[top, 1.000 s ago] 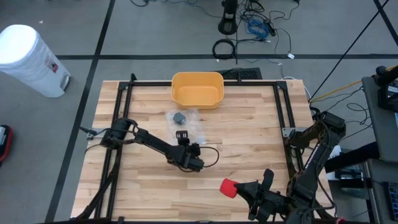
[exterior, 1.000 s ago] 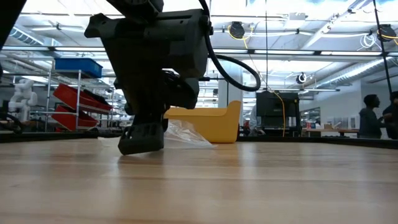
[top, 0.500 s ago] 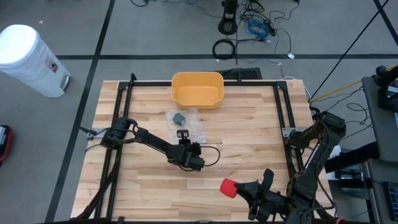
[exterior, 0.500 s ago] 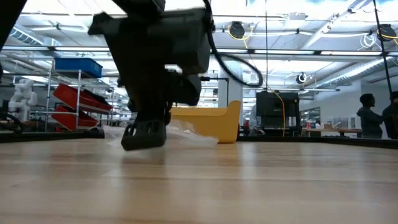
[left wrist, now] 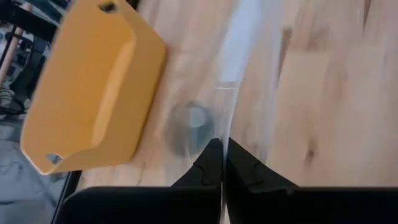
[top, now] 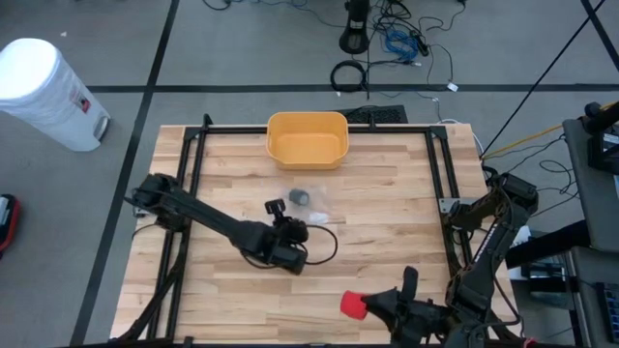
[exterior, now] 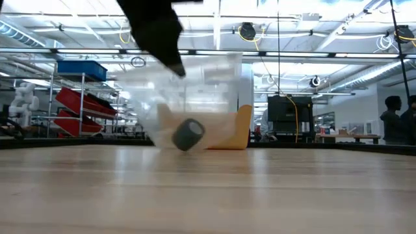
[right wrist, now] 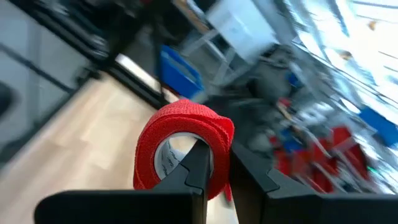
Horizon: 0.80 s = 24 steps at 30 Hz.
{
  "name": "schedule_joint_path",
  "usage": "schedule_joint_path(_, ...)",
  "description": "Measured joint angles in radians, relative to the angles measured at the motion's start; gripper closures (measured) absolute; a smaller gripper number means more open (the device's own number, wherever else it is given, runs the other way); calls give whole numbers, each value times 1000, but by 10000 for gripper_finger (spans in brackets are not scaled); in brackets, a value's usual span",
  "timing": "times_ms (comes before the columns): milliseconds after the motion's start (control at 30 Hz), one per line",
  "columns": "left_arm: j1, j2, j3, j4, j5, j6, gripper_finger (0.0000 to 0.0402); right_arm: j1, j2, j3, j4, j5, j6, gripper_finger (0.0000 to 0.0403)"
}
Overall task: Roll bandage
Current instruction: Put the red bandage into the transparent zip bag
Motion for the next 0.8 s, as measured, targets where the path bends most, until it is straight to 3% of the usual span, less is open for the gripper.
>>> schedule_joint_path(133,0,-62,0,24,-12,1,401,-25,0,0,0,-89,24,364)
schedule_joint_path(433,-3,-74,0,43,-26,9,401,-181,40,0,-62,-77,160,364)
schedule_joint_path(800,-19,-72,0,61,-22,9,401,-378,100,0,-69,2,150,364)
